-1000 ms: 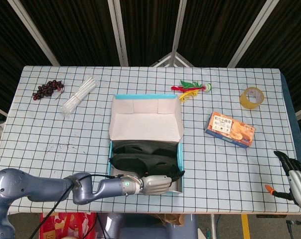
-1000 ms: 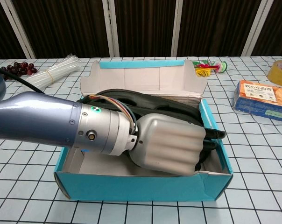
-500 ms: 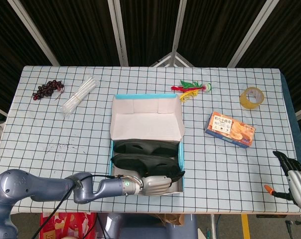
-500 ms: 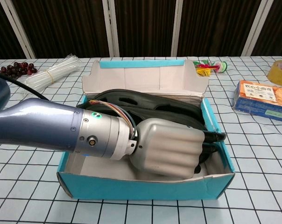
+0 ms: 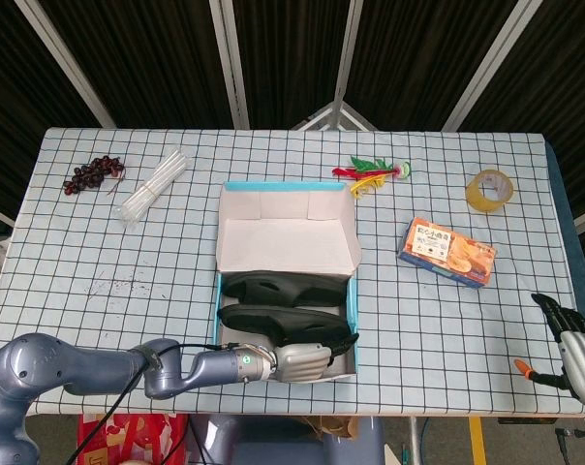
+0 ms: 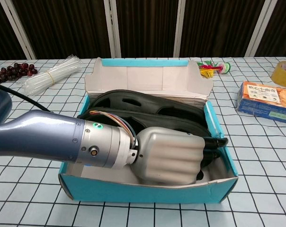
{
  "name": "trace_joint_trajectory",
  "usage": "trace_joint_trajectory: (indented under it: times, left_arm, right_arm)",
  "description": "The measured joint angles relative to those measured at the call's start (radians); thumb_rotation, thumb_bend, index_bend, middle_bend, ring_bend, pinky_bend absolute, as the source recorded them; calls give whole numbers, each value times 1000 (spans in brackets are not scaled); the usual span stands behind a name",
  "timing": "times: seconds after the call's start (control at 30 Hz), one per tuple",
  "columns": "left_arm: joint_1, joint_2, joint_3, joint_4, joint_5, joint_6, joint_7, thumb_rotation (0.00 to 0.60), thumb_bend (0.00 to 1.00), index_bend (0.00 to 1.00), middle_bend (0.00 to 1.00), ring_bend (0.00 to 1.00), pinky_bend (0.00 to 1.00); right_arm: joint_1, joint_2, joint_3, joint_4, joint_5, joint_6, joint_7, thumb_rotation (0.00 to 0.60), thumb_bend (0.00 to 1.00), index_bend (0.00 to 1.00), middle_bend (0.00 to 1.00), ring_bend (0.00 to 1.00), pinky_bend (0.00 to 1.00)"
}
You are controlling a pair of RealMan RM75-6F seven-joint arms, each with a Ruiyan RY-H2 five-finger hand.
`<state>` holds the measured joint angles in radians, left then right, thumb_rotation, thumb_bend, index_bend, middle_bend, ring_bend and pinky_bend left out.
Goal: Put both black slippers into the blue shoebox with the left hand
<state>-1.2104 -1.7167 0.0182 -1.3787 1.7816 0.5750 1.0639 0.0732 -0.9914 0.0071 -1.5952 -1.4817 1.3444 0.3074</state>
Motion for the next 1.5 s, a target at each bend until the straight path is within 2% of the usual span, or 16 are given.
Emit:
trace_joint_trajectory:
  times: [0.3,0.37,0.53,0.73,0.83,0.97,1.3,1.5]
  left_arm:
    - [30,16,24,-36,1,3,18,600,515,717,583,104,88]
    - [35,19,22,-41,0,6,26,600,485,661,564,104,88]
    - [35,23,-4,-40,2,23,36,600,362,379,393,76,87]
    - [28,25,-42,-31,3,41,38,600,333,241,214,38,87]
    - [26,27,-54,-34,-3,41,45,600,322,194,161,24,86]
    - [32,36,-60,-49,-9,43,66,595,313,149,118,8,86]
    - [58,97,-94,-157,-56,39,166,454,274,81,48,0,86]
    - [52,117,-139,-185,-98,21,206,441,274,63,25,0,86]
  right_arm:
    - [-2,-1,1,2,-2,6,2,600,221,72,104,144,108]
    - [-1,-1,1,2,-2,5,1,600,222,72,104,144,106]
    - [-2,-2,1,1,0,4,-3,600,221,72,104,140,107]
    - [0,-4,2,-1,1,2,-10,600,221,72,104,139,104]
    - [-2,-2,1,-2,-1,5,-7,600,221,72,104,139,91]
    - [-3,-2,1,0,0,5,-5,600,222,72,104,138,87]
    - [-2,-3,2,2,1,5,-2,600,221,72,104,137,87]
    - [-3,-4,3,0,1,6,-5,600,221,72,104,137,87]
